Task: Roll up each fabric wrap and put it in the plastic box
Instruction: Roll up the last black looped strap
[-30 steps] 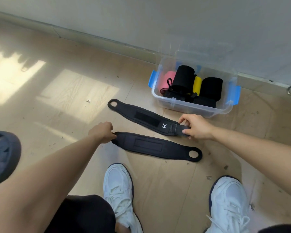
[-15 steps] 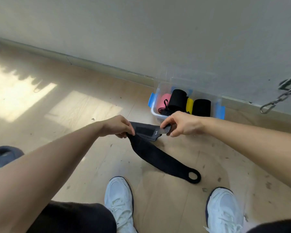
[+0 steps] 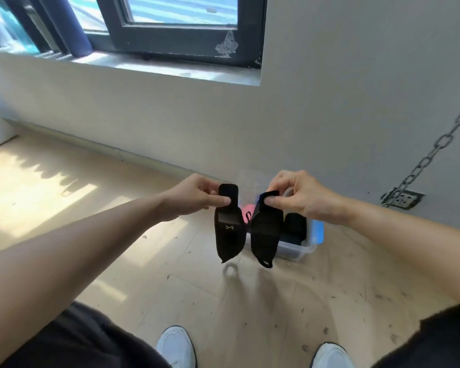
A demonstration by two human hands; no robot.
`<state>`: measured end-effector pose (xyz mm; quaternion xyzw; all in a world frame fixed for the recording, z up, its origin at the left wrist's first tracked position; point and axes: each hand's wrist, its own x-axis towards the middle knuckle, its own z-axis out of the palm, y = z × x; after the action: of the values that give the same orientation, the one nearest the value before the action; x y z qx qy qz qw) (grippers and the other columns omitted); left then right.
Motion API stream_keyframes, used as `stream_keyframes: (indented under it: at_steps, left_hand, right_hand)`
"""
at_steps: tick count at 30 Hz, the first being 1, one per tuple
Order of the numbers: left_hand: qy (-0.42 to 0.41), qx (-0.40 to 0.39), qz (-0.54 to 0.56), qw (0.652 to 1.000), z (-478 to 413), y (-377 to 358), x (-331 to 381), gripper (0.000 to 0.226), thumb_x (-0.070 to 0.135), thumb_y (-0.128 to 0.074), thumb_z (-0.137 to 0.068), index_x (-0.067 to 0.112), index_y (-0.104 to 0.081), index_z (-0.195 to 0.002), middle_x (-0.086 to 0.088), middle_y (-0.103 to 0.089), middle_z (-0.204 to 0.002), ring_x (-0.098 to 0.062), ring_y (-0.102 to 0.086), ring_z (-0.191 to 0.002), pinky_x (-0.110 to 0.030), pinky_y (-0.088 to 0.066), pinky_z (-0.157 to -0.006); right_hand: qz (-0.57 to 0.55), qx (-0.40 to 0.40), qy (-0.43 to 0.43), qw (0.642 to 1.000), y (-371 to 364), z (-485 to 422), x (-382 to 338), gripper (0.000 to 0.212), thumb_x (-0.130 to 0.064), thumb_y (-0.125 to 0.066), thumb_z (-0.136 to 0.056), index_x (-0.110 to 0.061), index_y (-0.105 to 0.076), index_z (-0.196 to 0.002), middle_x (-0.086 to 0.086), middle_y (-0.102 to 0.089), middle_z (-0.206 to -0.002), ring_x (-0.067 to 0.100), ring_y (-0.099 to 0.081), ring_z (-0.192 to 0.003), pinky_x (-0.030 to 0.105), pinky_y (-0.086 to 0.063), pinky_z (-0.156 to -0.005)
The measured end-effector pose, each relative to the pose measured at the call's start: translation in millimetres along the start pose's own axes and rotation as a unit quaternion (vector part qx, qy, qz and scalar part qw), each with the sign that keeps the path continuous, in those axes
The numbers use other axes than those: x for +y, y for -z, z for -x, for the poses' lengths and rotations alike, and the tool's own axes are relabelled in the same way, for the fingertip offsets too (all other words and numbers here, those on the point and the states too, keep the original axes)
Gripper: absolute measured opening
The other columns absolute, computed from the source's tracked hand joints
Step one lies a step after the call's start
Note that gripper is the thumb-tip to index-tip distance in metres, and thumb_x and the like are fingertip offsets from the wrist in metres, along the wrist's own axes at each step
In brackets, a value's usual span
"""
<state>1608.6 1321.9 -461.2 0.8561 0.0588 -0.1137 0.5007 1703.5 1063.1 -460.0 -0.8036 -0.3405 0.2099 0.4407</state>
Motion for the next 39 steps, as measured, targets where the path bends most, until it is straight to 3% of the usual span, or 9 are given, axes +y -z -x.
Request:
stream_keyframes:
  at_steps: [2, 6, 12, 16, 19, 22, 27, 31, 39]
  left_hand:
    - [-0.019, -0.003, 0.052, 0.998, 5, 0, 15, 0.021, 0.016, -0.066, -0.099, 0.013, -0.075, -0.118, -0.001, -0.074, -0.098, -0.009, -0.068, -0.089, -0.018, -0.052, -0.08]
    - [-0.047, 0.006, 0.155, 0.987, 10, -7, 30, 0.024, 0.016, -0.06, -0.102, 0.007, -0.07, -0.122, -0.014, -0.076, -0.113, -0.028, -0.073, -0.104, -0.039, -0.058, -0.096]
    - [-0.036, 0.057, 0.254, 0.965, 5, -21, 39, 0.026, 0.023, -0.059, -0.103, 0.004, -0.069, -0.117, -0.011, -0.073, -0.105, -0.025, -0.068, -0.096, -0.037, -0.055, -0.092]
    - [-0.018, 0.035, 0.243, 0.969, 0, -19, 33, 0.042, 0.035, -0.058, -0.103, 0.002, -0.065, -0.128, -0.017, -0.071, -0.123, -0.028, -0.068, -0.107, -0.043, -0.051, -0.103]
    - [0.006, -0.053, 0.168, 0.984, 0, -18, 20, 0.044, 0.04, -0.057, -0.102, 0.005, -0.067, -0.128, -0.015, -0.071, -0.126, -0.033, -0.066, -0.12, -0.048, -0.047, -0.111]
    - [0.0, -0.116, 0.133, 0.984, 1, -23, 14, 0.033, 0.027, -0.053, -0.106, 0.007, -0.069, -0.126, -0.009, -0.074, -0.124, -0.028, -0.068, -0.118, -0.043, -0.048, -0.108]
    - [-0.02, -0.048, 0.129, 0.99, -7, -21, 8, 0.024, 0.021, -0.06, -0.103, 0.004, -0.074, -0.113, -0.023, -0.074, -0.111, -0.035, -0.071, -0.099, -0.056, -0.05, -0.102]
    - [-0.001, 0.02, 0.115, 0.993, -8, -11, 5, 0.018, 0.018, -0.063, -0.101, 0.011, -0.077, -0.091, -0.003, -0.076, -0.08, -0.011, -0.069, -0.073, -0.033, -0.054, -0.074]
    - [0.053, -0.098, 0.103, 0.988, 4, 2, 1, 0.019, 0.016, -0.058, -0.102, 0.009, -0.076, -0.107, -0.005, -0.077, -0.1, -0.015, -0.071, -0.093, -0.03, -0.051, -0.08]
  right_hand:
    - [-0.054, -0.016, -0.005, 0.998, -1, 12, -9, 0.006, -0.015, -0.075, -0.089, -0.01, -0.077, -0.093, -0.001, -0.069, -0.108, 0.002, -0.066, -0.075, 0.018, -0.051, -0.072]
    - [-0.092, -0.009, 0.0, 0.996, -20, 23, -12, 0.011, -0.009, -0.072, -0.092, -0.001, -0.077, -0.098, -0.001, -0.065, -0.129, 0.007, -0.07, -0.095, 0.025, -0.056, -0.084]
    - [-0.202, 0.029, -0.017, 0.979, -36, 23, -14, 0.011, -0.006, -0.069, -0.093, 0.0, -0.076, -0.098, 0.011, -0.078, -0.087, 0.019, -0.073, -0.079, 0.027, -0.057, -0.071]
    - [-0.248, 0.116, -0.02, 0.962, -36, 14, -16, 0.012, -0.011, -0.07, -0.093, -0.002, -0.077, -0.096, 0.029, -0.073, -0.095, 0.029, -0.067, -0.081, 0.04, -0.053, -0.078]
    - [-0.292, 0.148, -0.018, 0.945, -24, 11, -17, 0.015, -0.012, -0.066, -0.093, -0.004, -0.076, -0.101, 0.017, -0.077, -0.099, 0.025, -0.072, -0.087, 0.034, -0.059, -0.079]
    - [-0.341, 0.149, -0.028, 0.928, -12, 10, -20, 0.02, -0.012, -0.061, -0.097, 0.0, -0.073, -0.108, 0.012, -0.077, -0.101, 0.02, -0.073, -0.086, 0.026, -0.057, -0.072]
    - [-0.366, 0.168, -0.067, 0.913, -4, 9, -17, 0.022, -0.011, -0.061, -0.098, 0.003, -0.071, -0.111, 0.009, -0.076, -0.094, 0.015, -0.072, -0.074, 0.021, -0.055, -0.063]
    - [-0.318, 0.178, -0.123, 0.923, 0, 11, -7, 0.02, -0.015, -0.066, -0.096, 0.0, -0.073, -0.106, 0.007, -0.074, -0.088, 0.016, -0.067, -0.071, 0.023, -0.056, -0.064]
    - [-0.241, 0.187, -0.196, 0.932, -5, 13, 2, 0.014, -0.019, -0.071, -0.093, -0.006, -0.075, -0.096, 0.001, -0.075, -0.08, 0.011, -0.068, -0.063, 0.031, -0.056, -0.073]
